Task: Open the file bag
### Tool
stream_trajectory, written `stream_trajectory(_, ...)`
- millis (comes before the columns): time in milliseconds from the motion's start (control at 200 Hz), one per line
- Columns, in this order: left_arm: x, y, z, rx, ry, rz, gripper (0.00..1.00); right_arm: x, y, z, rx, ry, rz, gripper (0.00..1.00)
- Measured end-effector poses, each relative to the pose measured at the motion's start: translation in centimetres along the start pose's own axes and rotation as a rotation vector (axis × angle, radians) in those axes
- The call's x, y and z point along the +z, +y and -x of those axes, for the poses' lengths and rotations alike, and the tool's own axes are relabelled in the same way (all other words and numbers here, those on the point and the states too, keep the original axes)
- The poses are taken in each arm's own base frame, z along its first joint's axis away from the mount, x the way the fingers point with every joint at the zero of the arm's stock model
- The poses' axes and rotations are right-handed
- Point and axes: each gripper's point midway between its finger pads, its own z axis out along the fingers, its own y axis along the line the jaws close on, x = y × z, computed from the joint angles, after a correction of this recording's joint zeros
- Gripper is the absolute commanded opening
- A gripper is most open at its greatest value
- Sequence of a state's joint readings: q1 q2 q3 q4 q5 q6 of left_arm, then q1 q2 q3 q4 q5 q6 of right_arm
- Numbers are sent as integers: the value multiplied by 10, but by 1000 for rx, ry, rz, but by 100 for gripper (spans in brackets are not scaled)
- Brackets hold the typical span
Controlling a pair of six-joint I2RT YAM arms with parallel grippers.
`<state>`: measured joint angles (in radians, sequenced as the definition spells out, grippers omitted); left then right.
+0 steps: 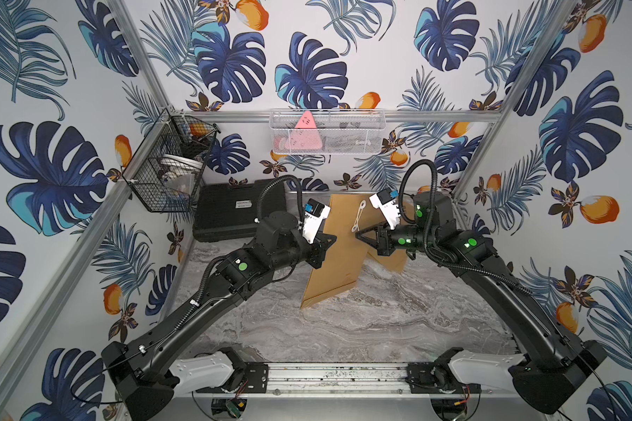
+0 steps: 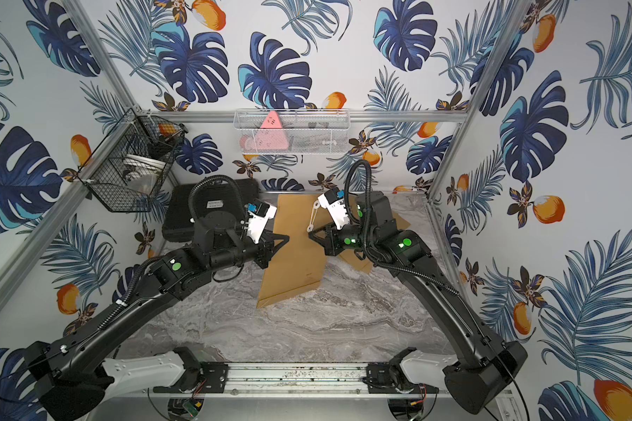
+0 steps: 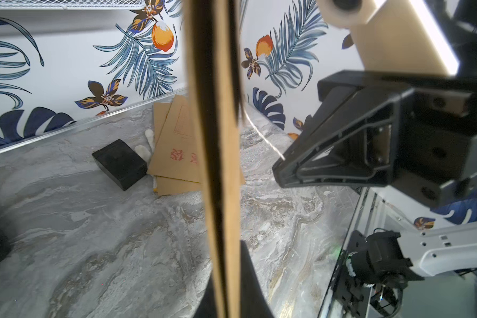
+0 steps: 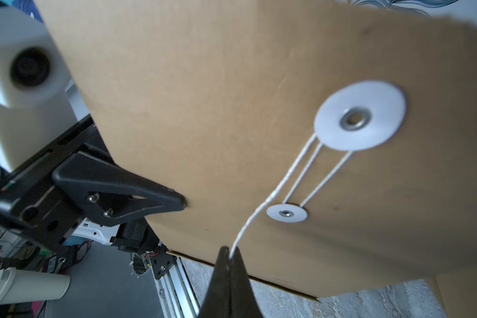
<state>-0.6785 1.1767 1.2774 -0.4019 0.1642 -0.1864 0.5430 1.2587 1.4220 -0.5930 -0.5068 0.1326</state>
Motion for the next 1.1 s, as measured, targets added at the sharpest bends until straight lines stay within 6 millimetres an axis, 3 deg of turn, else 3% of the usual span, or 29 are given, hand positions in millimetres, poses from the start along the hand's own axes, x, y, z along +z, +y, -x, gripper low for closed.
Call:
stream_trajectory(365, 4, 14, -22, 141, 162, 72, 0, -20, -25, 11, -51, -7, -208, 0)
stream_trajectory(1101, 6, -4, -44, 186, 277, -54, 0, -36, -39, 7, -51, -91, -313, 0)
